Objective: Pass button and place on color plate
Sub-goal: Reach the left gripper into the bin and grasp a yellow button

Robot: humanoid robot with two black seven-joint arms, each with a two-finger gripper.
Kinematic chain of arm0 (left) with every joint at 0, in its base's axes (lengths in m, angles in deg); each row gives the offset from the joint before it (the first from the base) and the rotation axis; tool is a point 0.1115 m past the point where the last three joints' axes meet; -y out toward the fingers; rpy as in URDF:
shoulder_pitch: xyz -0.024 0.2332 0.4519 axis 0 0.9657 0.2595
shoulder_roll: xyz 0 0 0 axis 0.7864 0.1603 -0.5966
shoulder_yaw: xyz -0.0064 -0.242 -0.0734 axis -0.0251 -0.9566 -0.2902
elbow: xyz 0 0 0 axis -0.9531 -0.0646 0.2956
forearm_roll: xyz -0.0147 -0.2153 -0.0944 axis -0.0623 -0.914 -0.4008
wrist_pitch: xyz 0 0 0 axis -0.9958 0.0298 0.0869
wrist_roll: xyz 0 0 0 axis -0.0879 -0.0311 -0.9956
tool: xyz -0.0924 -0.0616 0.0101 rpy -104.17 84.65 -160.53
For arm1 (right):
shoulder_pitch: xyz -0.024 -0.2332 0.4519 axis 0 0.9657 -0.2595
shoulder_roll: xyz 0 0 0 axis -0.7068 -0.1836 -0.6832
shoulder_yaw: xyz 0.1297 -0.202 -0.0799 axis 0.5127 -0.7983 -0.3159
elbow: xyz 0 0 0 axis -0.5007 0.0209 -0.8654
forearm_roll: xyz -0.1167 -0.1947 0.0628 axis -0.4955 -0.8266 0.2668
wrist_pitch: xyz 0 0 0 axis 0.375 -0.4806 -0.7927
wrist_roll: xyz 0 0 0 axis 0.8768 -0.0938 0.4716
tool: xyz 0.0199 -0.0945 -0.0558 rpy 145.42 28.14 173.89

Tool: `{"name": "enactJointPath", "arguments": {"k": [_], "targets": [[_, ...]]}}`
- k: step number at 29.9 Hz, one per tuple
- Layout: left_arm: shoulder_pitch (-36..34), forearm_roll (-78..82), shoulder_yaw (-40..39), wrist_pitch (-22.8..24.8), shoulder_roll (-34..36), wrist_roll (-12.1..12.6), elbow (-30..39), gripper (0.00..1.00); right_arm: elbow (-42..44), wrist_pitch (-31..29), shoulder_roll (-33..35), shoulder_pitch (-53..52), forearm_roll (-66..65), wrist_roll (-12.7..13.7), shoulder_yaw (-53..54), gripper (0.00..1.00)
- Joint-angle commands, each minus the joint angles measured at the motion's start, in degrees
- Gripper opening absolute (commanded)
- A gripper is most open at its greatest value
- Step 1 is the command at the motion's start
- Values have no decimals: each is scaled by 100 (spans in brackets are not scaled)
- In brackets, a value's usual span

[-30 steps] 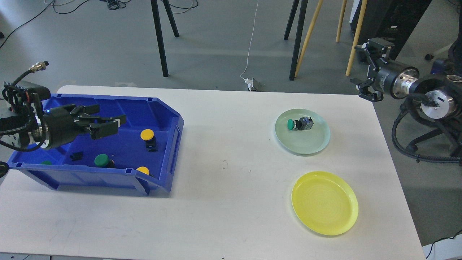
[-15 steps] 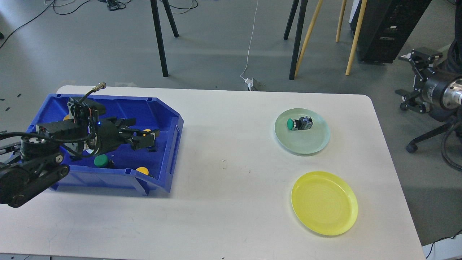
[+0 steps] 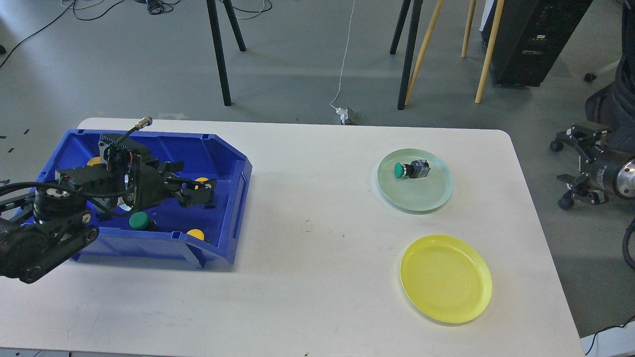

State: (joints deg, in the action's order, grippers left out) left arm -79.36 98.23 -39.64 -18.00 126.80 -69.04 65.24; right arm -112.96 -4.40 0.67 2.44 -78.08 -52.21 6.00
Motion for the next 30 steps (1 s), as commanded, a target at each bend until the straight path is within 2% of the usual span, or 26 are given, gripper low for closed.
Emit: {"name": "enactJointPath", "arguments": {"k": [1,12,21,25,26,30], "targets": [[7,80,17,-1,-134,-10,-168,97,6,10,17,101,-1,1,-121,97],[51,212,26,-10,-652,-80,-713,97,-3,19,201,119,8,-8,-104,97],[-2,212,43,-124,-828,-107,-1170,91,-12,19,192,93,8,-8,-68,97],[-124,194,341,-238,-828,-195,-1311,87,-12,27,149,49,8,-8,-68,97],[-134,177,394,-256,-828,-203,-1346,85,-12,36,148,49,8,-8,-68,97],[-160,177,465,-265,-828,-195,-1399,66,-12,106,131,40,8,-8,-77,97]]}}
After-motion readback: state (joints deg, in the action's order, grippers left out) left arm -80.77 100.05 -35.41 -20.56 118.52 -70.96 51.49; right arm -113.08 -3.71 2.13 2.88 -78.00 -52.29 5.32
